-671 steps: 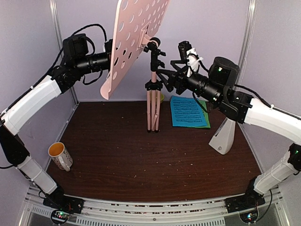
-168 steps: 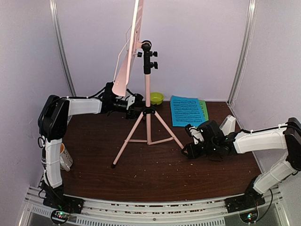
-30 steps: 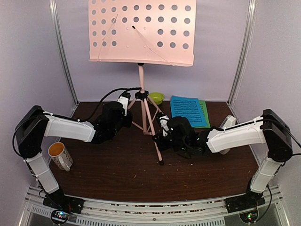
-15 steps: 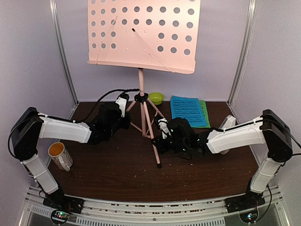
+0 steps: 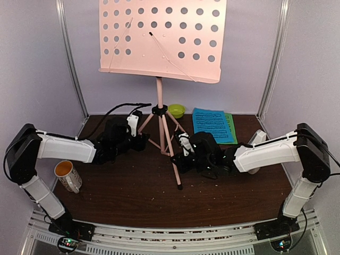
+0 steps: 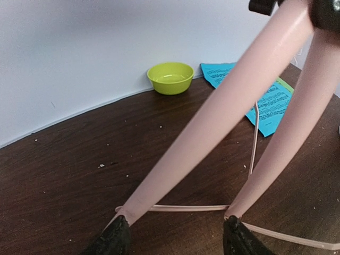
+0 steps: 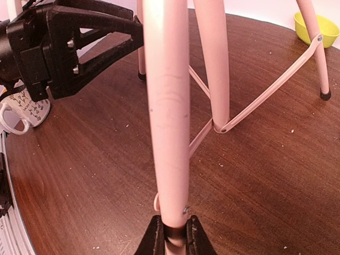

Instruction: Set up the instrument practice props

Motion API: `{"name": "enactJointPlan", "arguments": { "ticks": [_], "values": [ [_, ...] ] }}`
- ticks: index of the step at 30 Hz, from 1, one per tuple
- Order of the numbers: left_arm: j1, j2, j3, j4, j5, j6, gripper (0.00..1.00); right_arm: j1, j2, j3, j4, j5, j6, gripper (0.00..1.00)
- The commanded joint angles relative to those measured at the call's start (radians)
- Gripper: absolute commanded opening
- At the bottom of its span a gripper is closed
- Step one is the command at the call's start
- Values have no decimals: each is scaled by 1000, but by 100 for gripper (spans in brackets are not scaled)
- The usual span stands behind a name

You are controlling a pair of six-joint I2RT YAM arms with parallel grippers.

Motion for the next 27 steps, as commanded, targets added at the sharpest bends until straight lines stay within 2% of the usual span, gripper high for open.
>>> {"name": "enactJointPlan", "arguments": {
  "ticks": [1,20,24,27],
  "values": [
    [34,-66,-36,9,111,17,63,0,0,36,-15,-49,-8,0],
    [170,-177,-179,97,468,90,59,-18,-52,0,-79,-106,-63,0],
    [231,-180,-161,55,570,156,60,-41,-70,-19,-92,-137,-80,0],
    [288,-115,-59,-64,691,248,58,-56,-72,-18,-100,-158,-90,0]
  ]
}}
